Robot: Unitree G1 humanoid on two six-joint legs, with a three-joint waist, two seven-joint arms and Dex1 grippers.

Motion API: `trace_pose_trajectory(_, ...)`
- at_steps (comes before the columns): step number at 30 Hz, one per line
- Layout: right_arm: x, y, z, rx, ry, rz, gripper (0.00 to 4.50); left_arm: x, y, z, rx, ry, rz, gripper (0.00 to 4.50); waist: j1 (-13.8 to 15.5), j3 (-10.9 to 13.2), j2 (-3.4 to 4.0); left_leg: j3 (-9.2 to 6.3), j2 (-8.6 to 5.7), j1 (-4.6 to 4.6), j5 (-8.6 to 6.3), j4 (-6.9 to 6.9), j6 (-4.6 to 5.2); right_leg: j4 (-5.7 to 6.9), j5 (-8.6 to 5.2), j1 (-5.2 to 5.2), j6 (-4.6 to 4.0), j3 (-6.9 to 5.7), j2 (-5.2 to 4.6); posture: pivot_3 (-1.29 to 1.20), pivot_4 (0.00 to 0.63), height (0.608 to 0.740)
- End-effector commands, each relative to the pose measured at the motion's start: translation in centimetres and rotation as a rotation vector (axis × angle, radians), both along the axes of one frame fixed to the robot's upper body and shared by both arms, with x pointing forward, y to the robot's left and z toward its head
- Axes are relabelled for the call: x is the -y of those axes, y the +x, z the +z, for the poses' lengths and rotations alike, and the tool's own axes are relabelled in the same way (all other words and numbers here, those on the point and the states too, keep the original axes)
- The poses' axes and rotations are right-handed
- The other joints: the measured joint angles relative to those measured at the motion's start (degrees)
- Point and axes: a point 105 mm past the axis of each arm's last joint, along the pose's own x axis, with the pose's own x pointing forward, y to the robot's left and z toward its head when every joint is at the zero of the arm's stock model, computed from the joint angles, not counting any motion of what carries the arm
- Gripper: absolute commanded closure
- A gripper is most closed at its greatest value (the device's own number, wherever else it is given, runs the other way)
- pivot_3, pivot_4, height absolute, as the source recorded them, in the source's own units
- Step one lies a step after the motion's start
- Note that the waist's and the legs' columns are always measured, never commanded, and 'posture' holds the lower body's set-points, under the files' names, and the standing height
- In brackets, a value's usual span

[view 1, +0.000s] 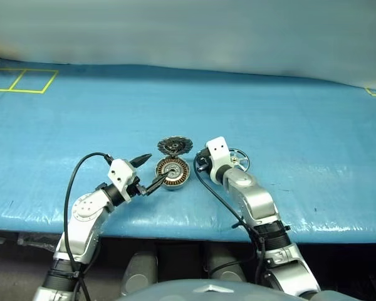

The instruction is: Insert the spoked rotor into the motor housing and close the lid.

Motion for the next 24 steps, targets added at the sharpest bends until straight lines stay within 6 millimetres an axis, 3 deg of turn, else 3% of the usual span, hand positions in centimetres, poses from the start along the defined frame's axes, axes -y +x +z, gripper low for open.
trace_pose_trajectory(1,0.3,-0.2,1.6,0.055,0.031,-0.007,3.73,0.1,-0.4,1.0,0.064,0.011,-0.005,0.48,-0.01,0.0,0.01,0.0,0.0,-0.01,0.0,-0.03,0.0,-0.04,0.0,-0.01,0.0,0.0,0.0,0.0,0.15,0.74)
trace_pose_trajectory(9,-0.3,-3.3,5.9,0.168,0.072,0.169,3.73,-0.3,-1.4,0.9,0.028,-0.035,-0.051,0.48,0.03,0.02,0.03,-0.01,0.04,-0.17,-0.01,-0.34,-0.01,-0.44,0.01,-0.11,0.01,-0.08,-0.02,0.0,0.15,0.74)
trace_pose_trajectory(13,-2.7,-6.5,6.2,0.145,0.07,0.434,3.73,-0.3,-2.0,0.6,0.015,-0.041,-0.081,0.48,-0.01,0.02,0.02,-0.01,0.04,-0.17,-0.01,-0.56,-0.01,-0.65,0.01,-0.1,0.02,-0.13,-0.06,0.0,0.15,0.74)
trace_pose_trajectory(16,-4.1,-7.7,6.1,0.116,0.085,0.542,3.73,-0.3,-2.2,0.3,0.017,-0.02,-0.099,0.48,-0.05,0.02,0.02,0.0,0.06,-0.14,-0.01,-0.74,-0.01,-0.71,-0.01,-0.15,-0.02,-0.15,-0.06,0.0,0.15,0.74)
trace_pose_trajectory(24,-5.9,-6.4,5.1,0.102,0.046,0.597,3.73,0.0,-2.4,0.1,0.028,-0.01,-0.102,0.48,0.09,0.01,0.0,-0.02,0.08,-0.14,0.0,-0.76,-0.02,-0.73,-0.04,-0.13,-0.06,-0.24,-0.07,0.0,0.15,0.74)
